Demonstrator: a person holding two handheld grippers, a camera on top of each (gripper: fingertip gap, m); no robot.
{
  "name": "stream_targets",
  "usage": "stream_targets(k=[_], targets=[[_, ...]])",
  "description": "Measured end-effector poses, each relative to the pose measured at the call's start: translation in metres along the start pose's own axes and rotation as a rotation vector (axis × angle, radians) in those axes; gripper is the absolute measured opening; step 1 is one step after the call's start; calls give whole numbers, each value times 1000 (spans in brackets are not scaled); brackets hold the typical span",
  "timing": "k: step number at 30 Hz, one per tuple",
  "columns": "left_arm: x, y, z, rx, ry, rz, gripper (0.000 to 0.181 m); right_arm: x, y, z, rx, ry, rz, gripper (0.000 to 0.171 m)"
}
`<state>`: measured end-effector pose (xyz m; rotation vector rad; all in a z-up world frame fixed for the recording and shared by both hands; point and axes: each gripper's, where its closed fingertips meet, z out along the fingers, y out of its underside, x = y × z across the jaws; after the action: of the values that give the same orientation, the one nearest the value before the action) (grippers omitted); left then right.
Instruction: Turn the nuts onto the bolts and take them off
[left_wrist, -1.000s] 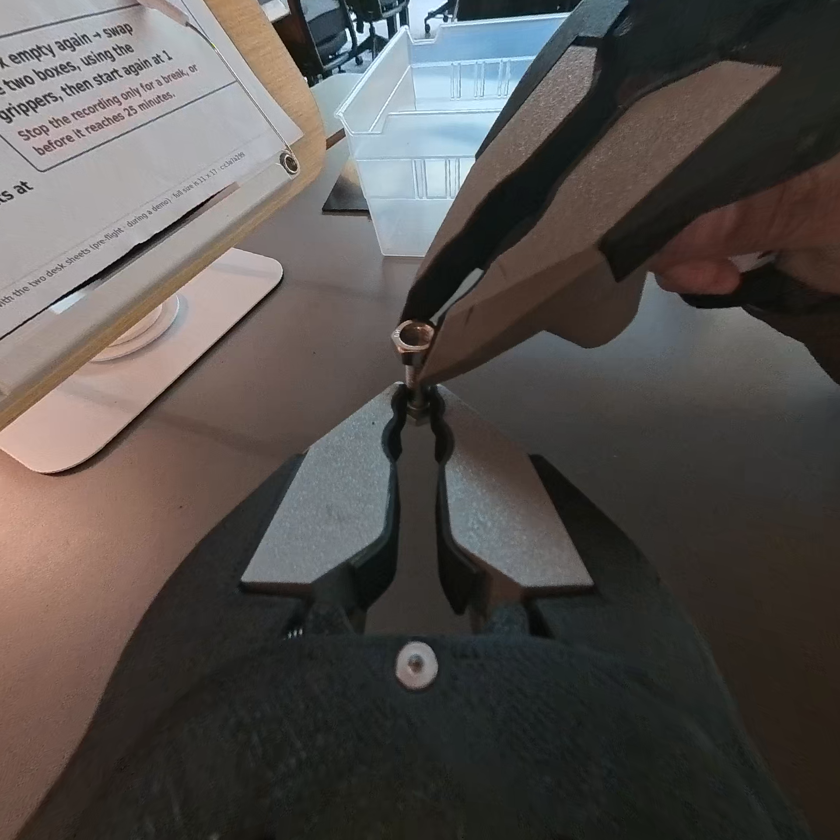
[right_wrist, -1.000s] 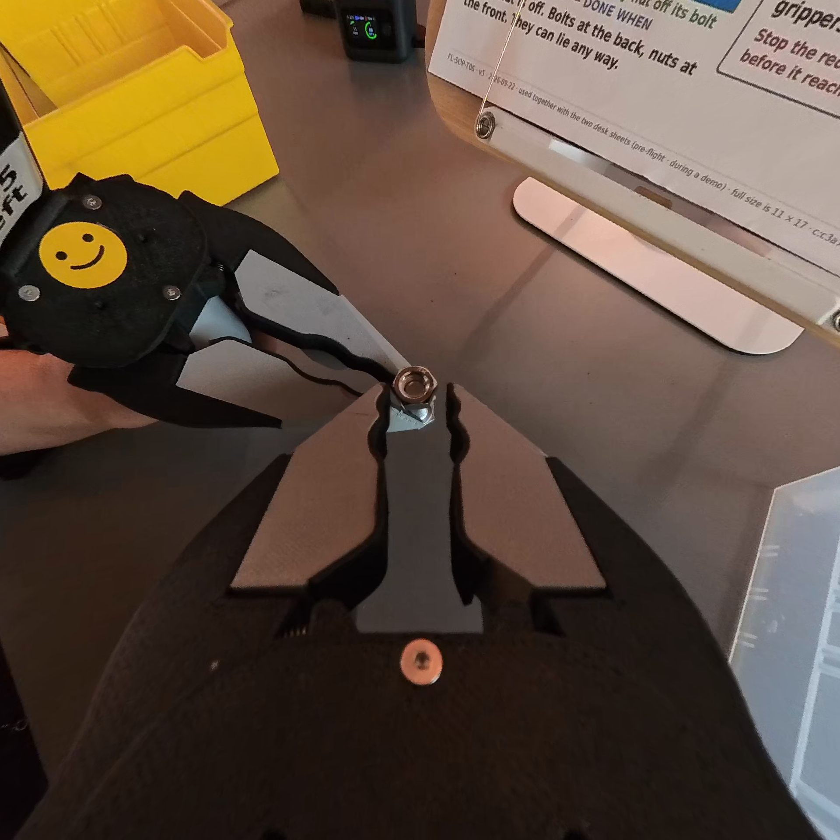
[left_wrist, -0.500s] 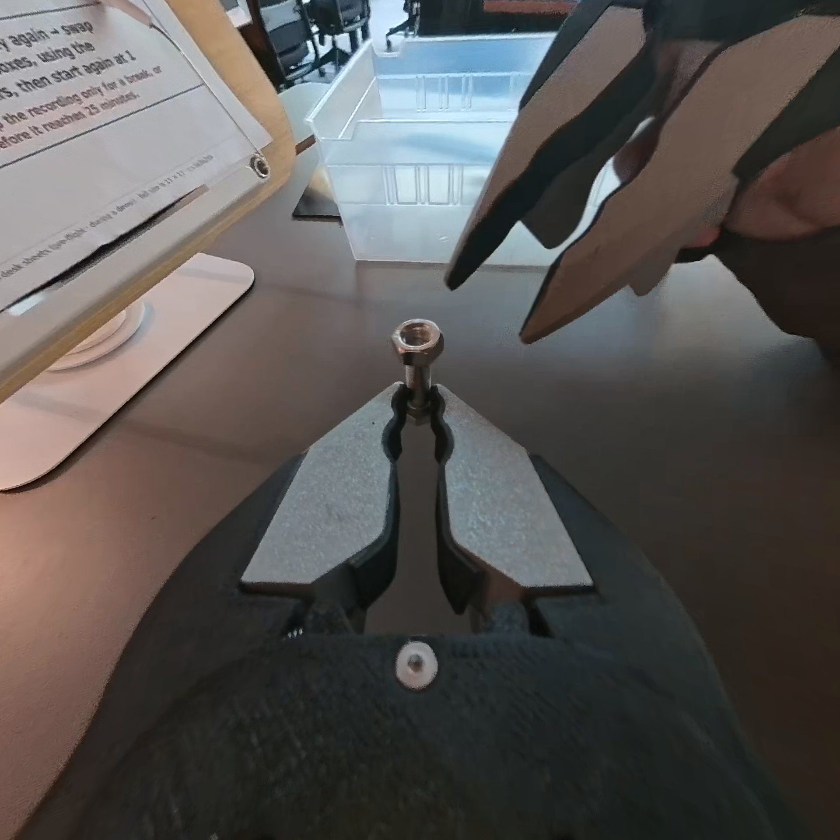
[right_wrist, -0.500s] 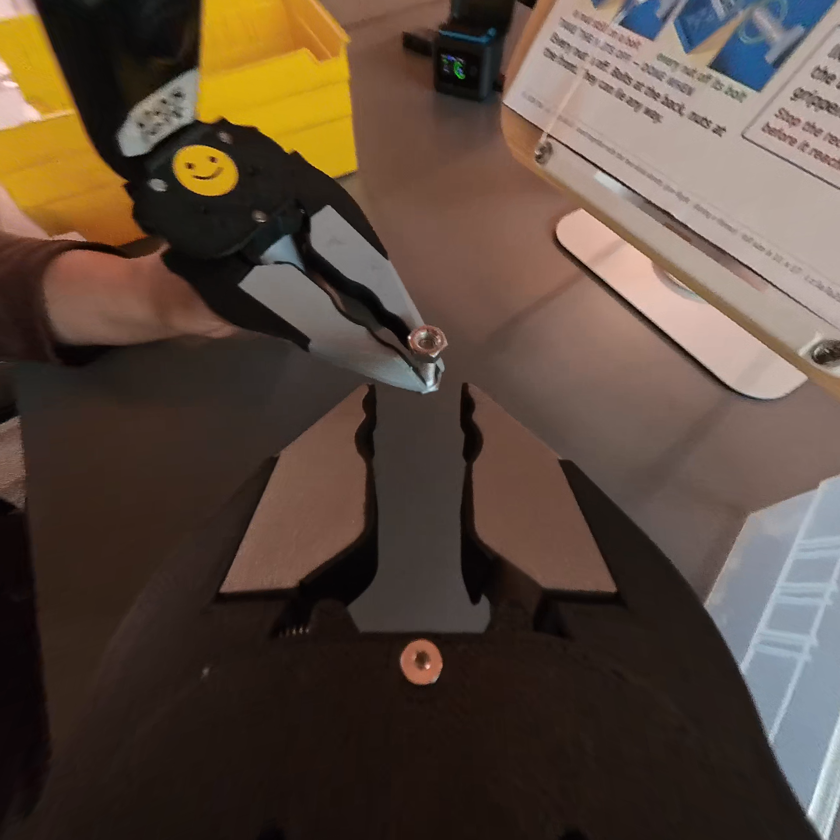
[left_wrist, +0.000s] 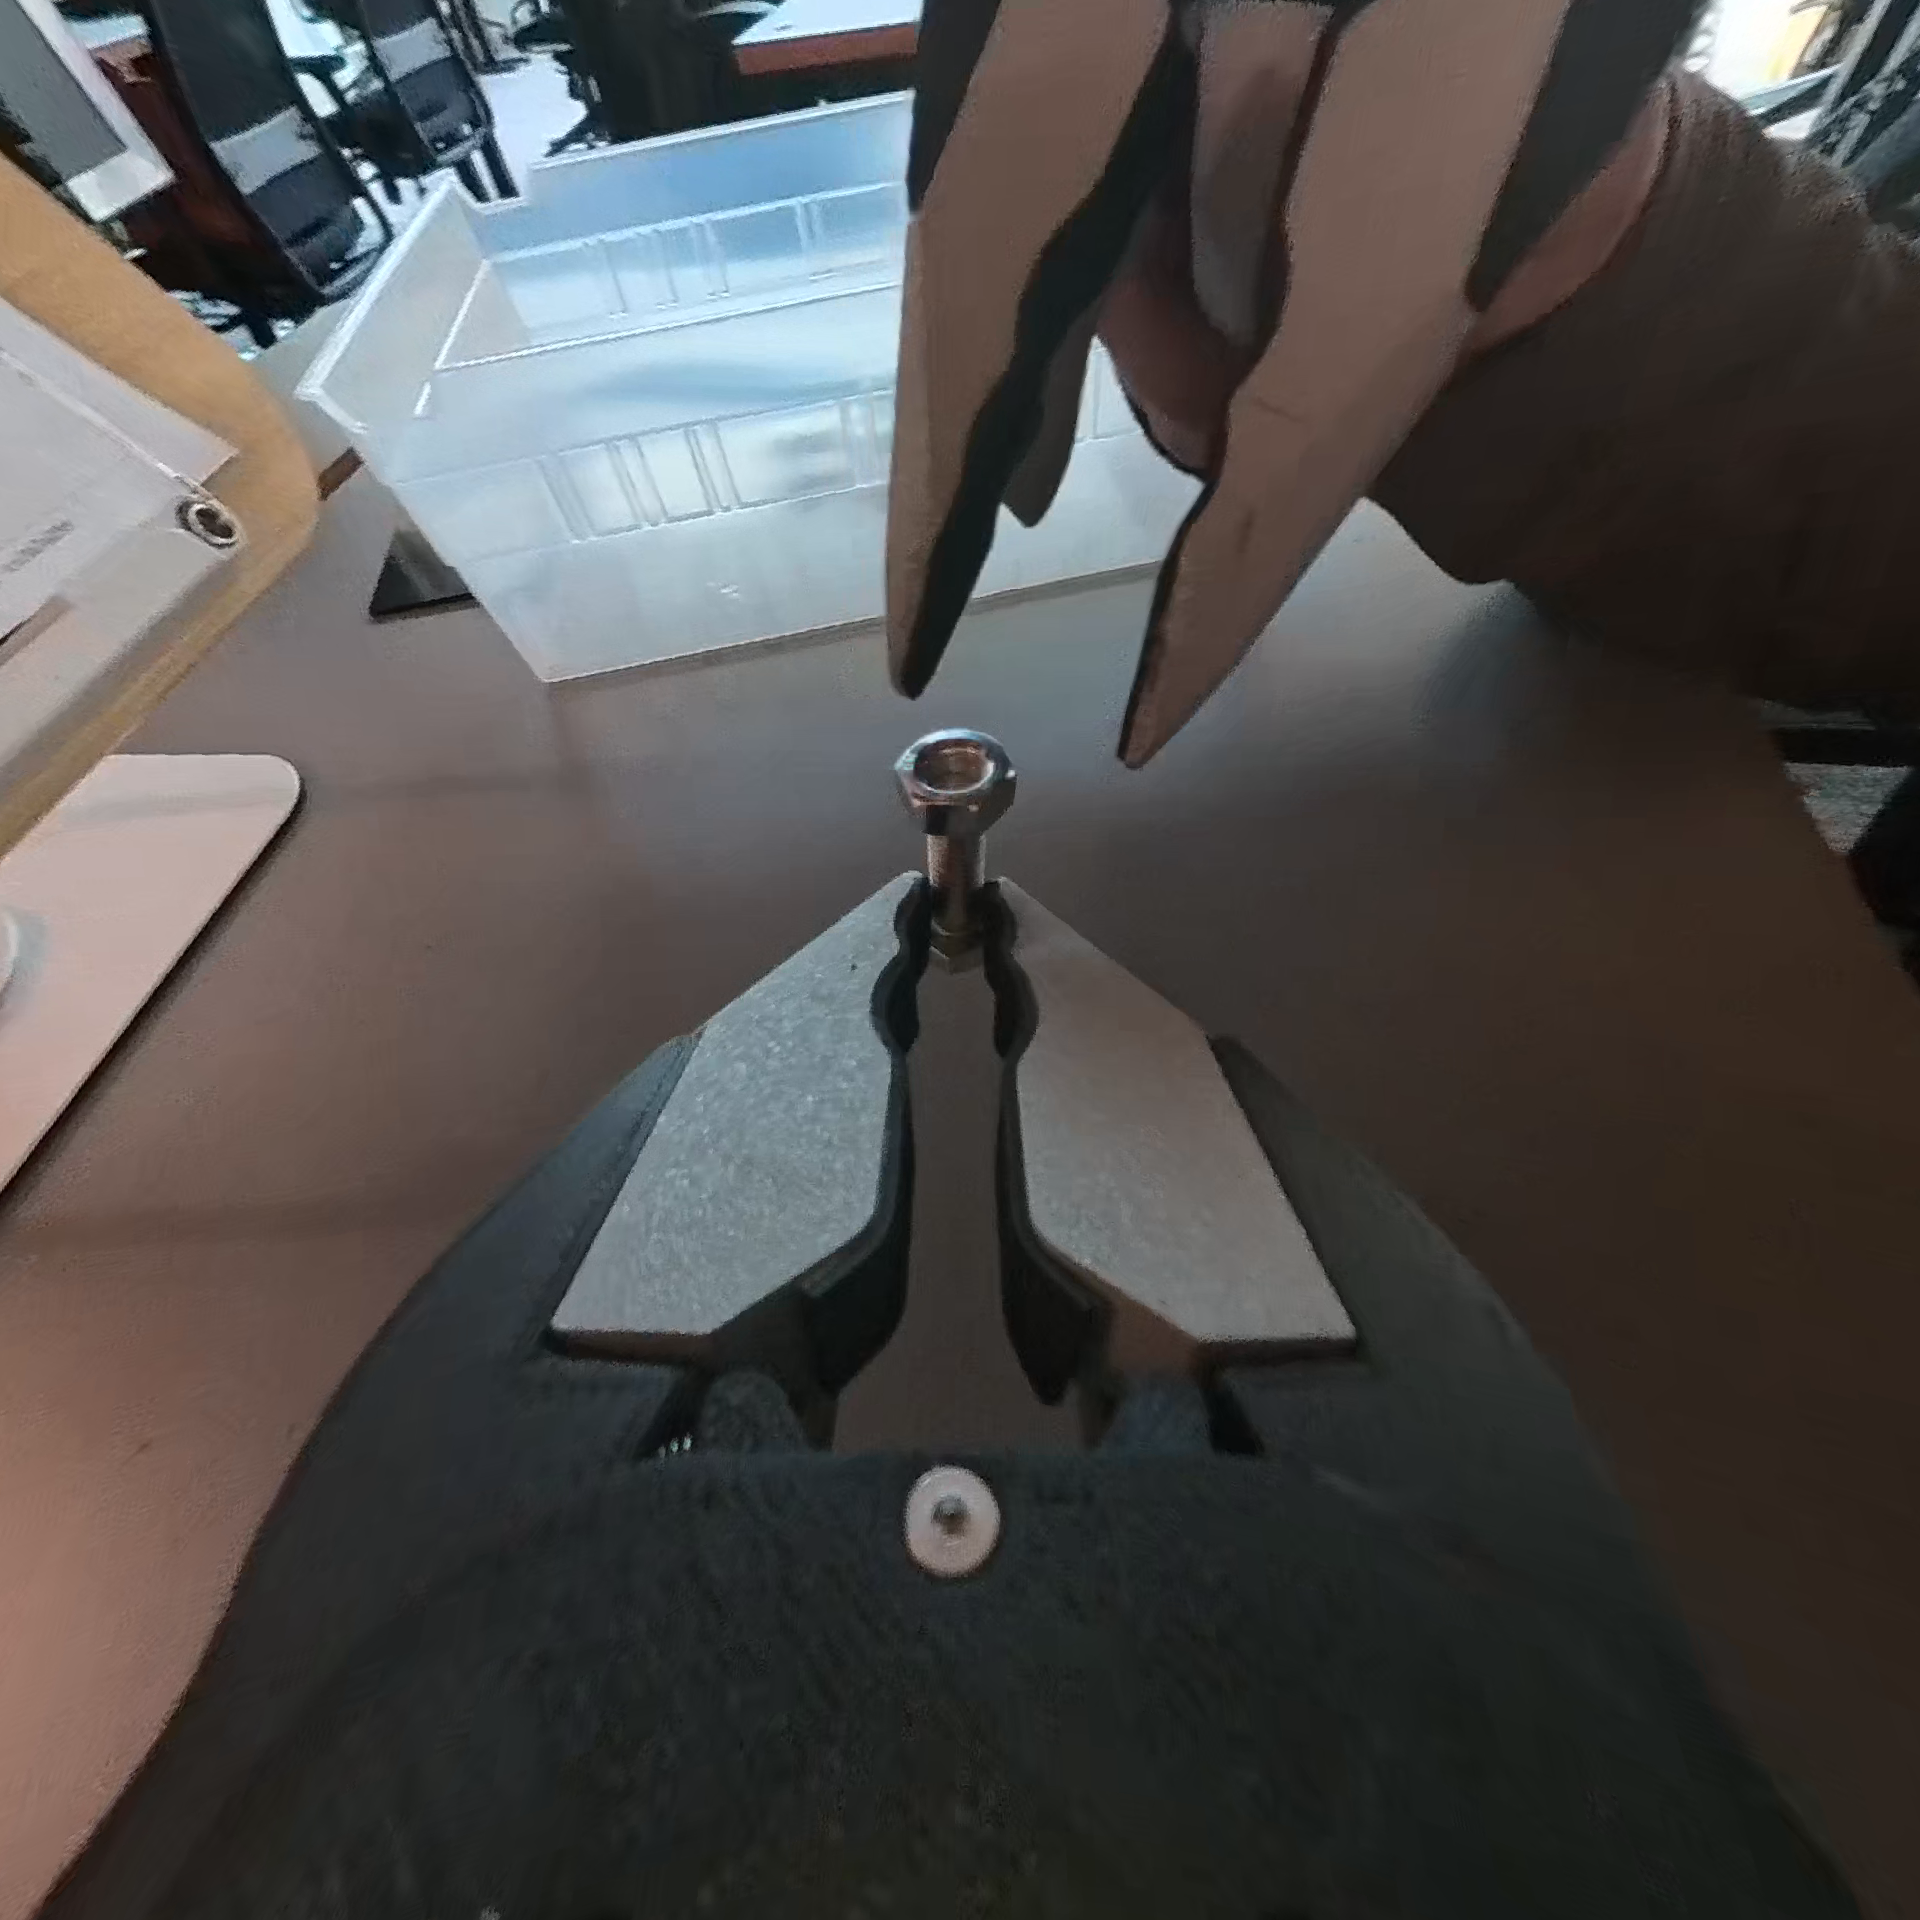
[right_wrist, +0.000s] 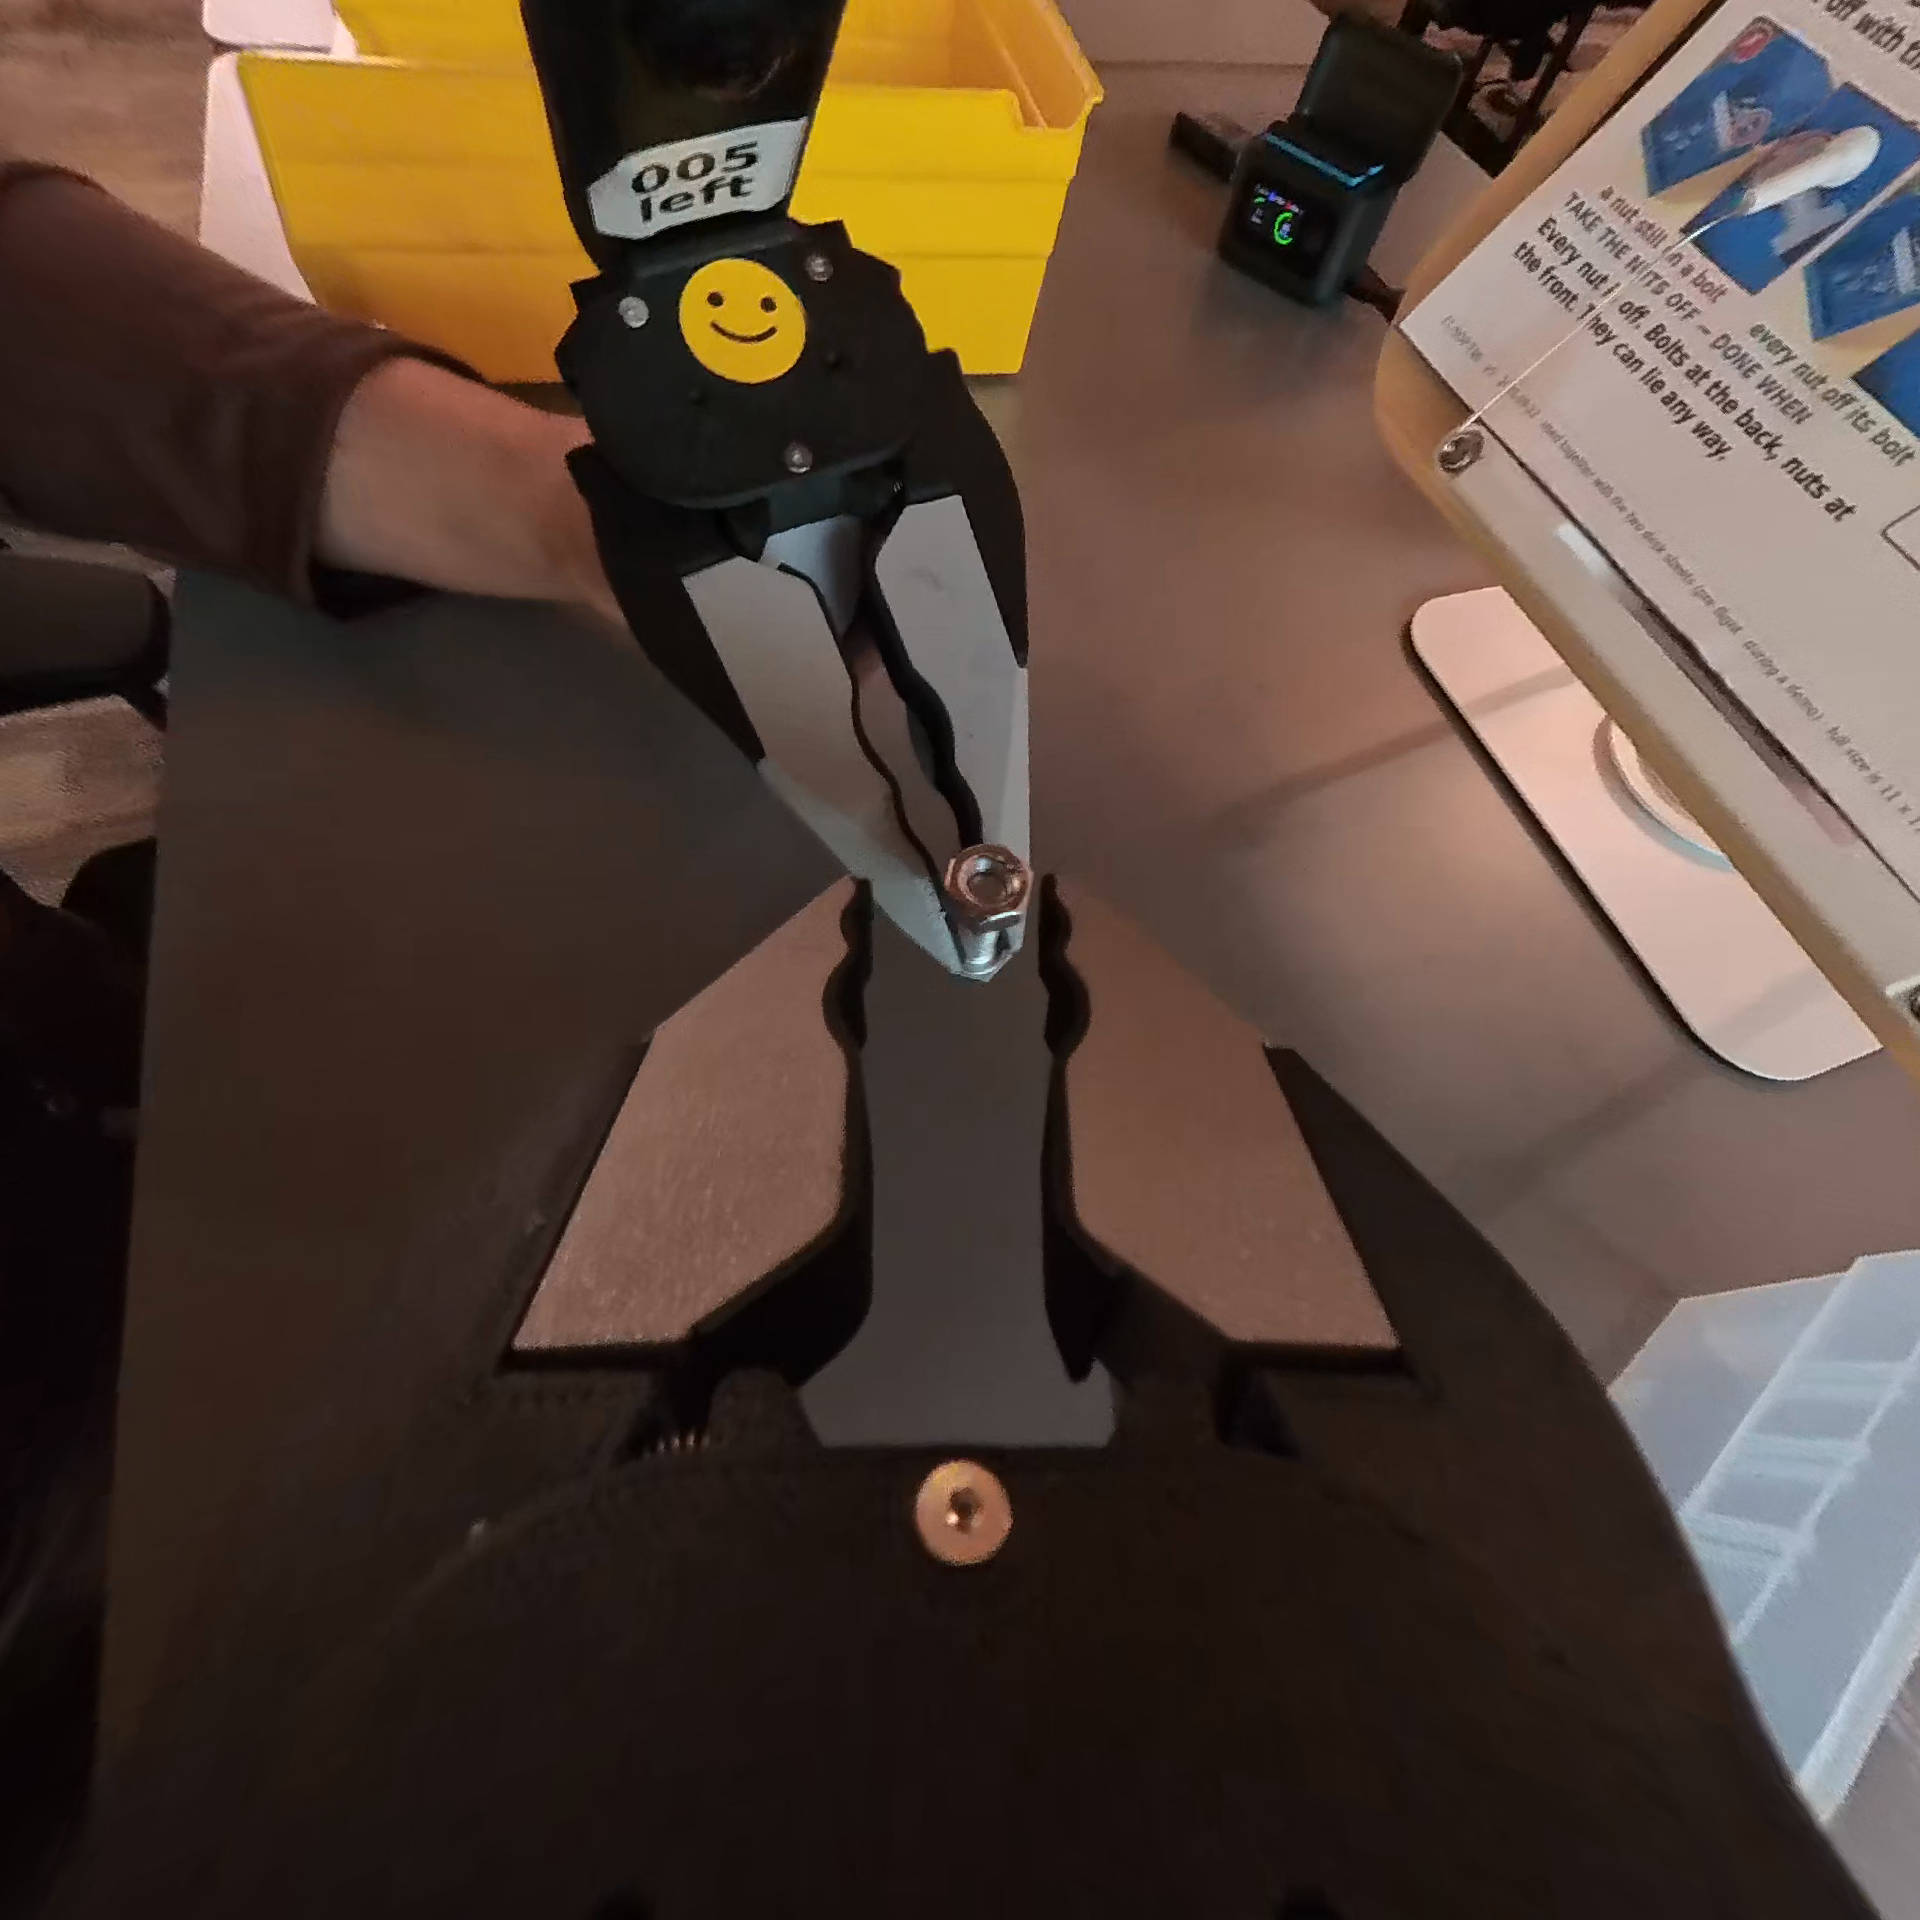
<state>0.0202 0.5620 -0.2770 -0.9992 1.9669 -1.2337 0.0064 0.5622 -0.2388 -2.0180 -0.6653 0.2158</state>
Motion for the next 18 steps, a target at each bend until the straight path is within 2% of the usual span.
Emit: stream_targets(k=[7, 18], targets=[[9, 0, 3, -9, 22, 37, 8, -2, 7, -1, 15, -15, 45, 28], [24, -9, -1, 41, 99, 81, 8, -13, 2, -7, 54, -69, -12, 26]])
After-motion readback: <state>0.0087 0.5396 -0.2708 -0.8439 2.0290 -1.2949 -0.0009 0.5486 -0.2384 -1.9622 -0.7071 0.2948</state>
